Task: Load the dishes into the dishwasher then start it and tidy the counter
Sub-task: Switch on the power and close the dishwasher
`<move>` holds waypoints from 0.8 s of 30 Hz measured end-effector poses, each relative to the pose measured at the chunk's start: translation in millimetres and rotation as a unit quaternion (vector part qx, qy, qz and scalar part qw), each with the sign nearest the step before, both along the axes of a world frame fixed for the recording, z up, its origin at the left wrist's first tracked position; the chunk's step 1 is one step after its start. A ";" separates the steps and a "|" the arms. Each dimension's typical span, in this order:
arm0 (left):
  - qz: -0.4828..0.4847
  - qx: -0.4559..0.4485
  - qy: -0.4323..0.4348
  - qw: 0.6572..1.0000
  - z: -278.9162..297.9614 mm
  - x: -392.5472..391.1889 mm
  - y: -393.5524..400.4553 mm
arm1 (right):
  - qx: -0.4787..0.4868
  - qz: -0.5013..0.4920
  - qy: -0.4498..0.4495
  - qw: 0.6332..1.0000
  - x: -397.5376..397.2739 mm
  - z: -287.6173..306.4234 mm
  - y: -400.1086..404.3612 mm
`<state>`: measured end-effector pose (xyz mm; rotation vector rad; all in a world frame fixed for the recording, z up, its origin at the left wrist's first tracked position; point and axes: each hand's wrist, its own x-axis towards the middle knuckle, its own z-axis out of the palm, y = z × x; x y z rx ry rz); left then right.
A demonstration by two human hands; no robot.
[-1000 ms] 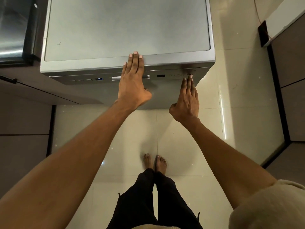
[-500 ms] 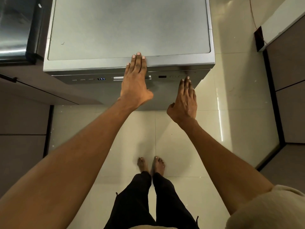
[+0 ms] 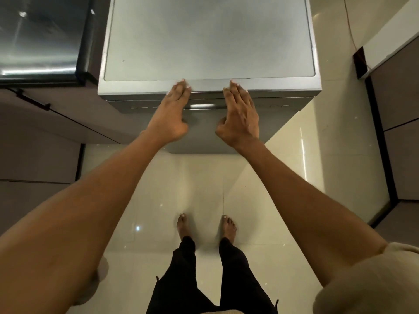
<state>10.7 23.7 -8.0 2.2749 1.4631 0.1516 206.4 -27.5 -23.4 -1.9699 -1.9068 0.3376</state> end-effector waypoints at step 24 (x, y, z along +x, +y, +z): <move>0.016 -0.030 0.060 0.998 12.3 -186.8 33.3 | -0.156 0.002 -0.094 0.983 -89.2 12.4 40.0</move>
